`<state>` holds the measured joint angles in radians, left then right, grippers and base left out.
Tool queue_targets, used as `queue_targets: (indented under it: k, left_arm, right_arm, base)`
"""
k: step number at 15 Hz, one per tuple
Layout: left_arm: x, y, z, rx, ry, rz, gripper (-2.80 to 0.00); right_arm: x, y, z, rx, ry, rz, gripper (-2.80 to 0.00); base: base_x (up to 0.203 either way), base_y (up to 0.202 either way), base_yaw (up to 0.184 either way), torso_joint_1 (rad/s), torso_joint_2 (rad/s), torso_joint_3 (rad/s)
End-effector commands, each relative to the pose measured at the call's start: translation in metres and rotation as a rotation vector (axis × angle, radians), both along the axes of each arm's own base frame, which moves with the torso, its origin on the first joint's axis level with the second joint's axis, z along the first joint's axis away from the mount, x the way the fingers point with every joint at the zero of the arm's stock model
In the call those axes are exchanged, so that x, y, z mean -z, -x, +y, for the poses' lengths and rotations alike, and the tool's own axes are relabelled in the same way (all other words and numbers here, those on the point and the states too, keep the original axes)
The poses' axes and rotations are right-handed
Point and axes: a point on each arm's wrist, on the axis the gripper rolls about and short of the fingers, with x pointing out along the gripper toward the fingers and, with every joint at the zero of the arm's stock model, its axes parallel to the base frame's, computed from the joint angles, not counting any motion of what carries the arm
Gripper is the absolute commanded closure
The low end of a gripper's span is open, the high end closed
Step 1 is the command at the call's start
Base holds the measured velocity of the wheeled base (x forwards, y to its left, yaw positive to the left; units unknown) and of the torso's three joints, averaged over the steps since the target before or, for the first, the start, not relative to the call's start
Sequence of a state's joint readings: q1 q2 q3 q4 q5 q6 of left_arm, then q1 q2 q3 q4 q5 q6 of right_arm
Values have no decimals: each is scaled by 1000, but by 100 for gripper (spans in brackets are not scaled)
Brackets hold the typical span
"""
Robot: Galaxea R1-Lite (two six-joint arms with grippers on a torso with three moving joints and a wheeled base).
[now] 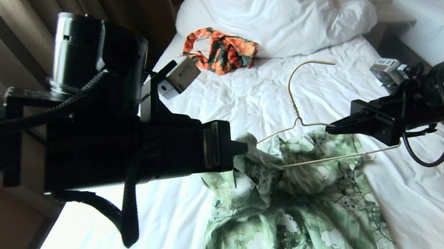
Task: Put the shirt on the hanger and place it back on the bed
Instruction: Hook one side of the shirt onto the hanger
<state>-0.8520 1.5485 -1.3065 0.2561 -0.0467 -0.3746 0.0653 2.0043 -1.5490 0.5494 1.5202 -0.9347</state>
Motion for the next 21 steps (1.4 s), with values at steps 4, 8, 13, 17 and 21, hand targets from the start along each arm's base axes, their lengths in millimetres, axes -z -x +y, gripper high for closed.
queue_targets:
  k: [4,8,13,17,21]
  left_arm:
    - [-14,5,-9,22,-128,-83,0]
    - [-18,4,-35,36,-249,-99,0]
    - [-3,14,-48,115,-513,-116,0]
    - [-7,12,-84,143,-494,-174,0]
    - [-5,18,-135,193,-362,-253,0]
  right_arm:
    - [25,8,-6,11,-9,-23,0]
    - [33,6,13,-44,-13,-57,0]
    - [34,3,27,-80,-15,-73,0]
    - [36,0,30,-89,-16,-79,0]
    - [39,-4,27,-79,-16,-77,0]
  base:
    - [0,0,0,0,0,0]
    - [0,0,0,0,0,0]
    - [0,0,0,0,0,0]
    - [0,0,0,0,0,0]
    - [0,0,0,0,0,0]
